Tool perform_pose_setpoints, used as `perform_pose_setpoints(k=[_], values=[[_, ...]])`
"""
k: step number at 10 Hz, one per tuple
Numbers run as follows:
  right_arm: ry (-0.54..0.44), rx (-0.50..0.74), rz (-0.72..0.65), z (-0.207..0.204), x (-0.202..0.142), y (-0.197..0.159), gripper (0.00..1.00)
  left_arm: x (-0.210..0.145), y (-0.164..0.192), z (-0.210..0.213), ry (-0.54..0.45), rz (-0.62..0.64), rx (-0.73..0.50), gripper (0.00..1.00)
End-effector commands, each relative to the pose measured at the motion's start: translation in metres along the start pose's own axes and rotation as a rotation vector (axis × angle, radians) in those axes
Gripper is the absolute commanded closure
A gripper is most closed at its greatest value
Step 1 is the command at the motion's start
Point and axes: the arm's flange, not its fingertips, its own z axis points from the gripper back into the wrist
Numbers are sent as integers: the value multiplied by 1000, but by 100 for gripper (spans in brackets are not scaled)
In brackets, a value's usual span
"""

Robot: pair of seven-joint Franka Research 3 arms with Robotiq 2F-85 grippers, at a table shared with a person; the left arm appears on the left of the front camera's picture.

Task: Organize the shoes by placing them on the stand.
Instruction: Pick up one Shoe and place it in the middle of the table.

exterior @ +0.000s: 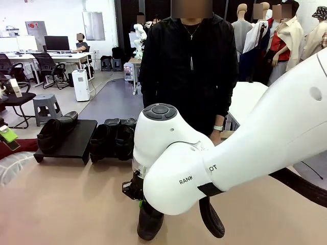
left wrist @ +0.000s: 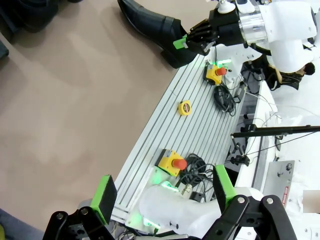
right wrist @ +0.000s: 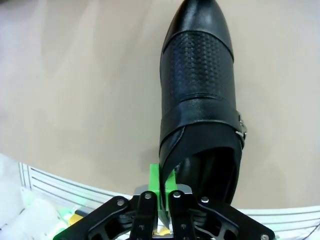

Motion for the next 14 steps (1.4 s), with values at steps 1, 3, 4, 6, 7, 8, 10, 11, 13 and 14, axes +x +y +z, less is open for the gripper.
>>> perform_pose_setpoints(k=[1, 3, 4, 6, 7, 8, 10, 11, 13, 14], values=[[-26, 26, 38, 0, 8, 4, 22, -1, -1, 1, 11, 16, 8, 0], [-31, 20, 43, 7, 7, 3, 0, -1, -1, 1, 11, 16, 8, 0], [-44, 42, 47, 19, 5, 2, 0, -1, -1, 1, 11, 16, 8, 0], [-70, 53, 76, 77, -7, -20, 0, -1, -1, 1, 11, 16, 8, 0], [-84, 96, 121, 117, -15, -46, 0, -1, -1, 1, 11, 16, 8, 0], [-77, 131, 142, 154, -25, -81, 0, -1, -1, 1, 11, 16, 8, 0], [-68, 121, 101, 210, -35, -166, 0, -1, -1, 1, 11, 16, 8, 0], [-32, 233, 117, 231, -42, -208, 0, -1, -1, 1, 11, 16, 8, 0], [-37, 519, 137, 254, -49, -294, 0, -1, -1, 1, 11, 16, 8, 0], [-52, 590, 63, 253, -49, -330, 0, -1, -1, 1, 11, 16, 8, 0]])
